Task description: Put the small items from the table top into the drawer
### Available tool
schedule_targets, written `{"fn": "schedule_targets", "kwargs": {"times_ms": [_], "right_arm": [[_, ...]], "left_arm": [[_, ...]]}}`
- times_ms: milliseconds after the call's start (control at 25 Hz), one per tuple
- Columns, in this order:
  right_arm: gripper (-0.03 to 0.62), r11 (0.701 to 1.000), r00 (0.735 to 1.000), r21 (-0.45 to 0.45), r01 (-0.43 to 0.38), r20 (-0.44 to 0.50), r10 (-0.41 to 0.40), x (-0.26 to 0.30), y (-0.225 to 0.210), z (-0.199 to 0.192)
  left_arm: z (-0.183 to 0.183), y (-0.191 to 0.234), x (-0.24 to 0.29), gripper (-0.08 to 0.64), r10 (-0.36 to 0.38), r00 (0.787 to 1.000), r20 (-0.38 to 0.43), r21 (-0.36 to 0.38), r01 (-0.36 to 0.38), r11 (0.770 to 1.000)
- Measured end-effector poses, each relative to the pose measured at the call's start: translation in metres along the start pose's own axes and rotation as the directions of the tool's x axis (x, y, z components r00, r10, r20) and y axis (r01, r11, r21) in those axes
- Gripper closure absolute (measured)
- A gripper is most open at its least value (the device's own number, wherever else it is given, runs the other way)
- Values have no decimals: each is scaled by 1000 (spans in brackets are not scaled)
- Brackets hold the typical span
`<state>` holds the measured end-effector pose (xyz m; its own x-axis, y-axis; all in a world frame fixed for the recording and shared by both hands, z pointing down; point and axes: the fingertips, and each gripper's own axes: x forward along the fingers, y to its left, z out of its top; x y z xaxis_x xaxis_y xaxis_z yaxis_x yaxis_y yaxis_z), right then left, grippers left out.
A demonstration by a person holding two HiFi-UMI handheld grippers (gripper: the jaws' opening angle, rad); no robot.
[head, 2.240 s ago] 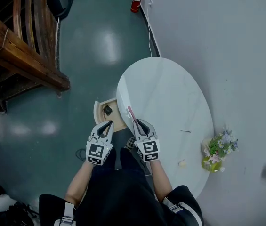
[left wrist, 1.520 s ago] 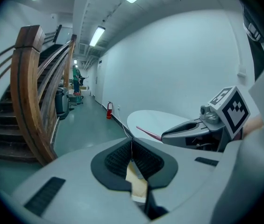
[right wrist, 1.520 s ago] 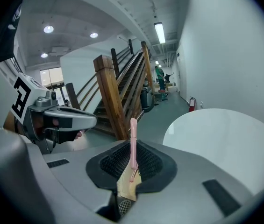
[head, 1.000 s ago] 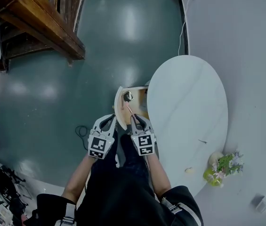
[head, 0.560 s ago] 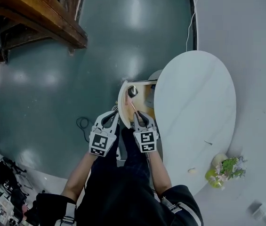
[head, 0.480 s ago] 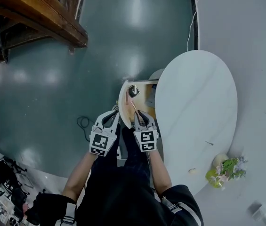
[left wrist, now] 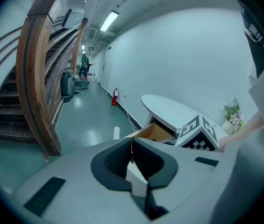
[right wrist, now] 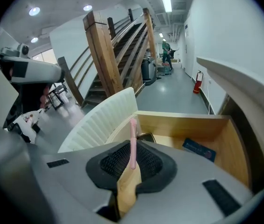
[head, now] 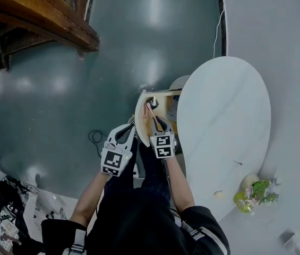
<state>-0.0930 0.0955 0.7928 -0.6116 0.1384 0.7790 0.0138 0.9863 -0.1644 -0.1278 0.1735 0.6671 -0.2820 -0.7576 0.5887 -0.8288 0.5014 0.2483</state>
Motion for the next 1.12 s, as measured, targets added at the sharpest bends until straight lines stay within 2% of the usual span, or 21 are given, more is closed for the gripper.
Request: {"fn": "schedule_targets", "kwargs": {"times_ms": [680, 1120], "right_arm": [[532, 998, 992, 56, 27, -121, -20, 56, -20, -27], [531, 998, 994, 54, 14, -112, -8, 61, -16, -22]], "left_arm": [[-5, 12, -3, 538, 16, 1000, -9, -14, -16, 1000], [-3, 13, -7, 538, 15, 1000, -3, -13, -15, 1000]]}}
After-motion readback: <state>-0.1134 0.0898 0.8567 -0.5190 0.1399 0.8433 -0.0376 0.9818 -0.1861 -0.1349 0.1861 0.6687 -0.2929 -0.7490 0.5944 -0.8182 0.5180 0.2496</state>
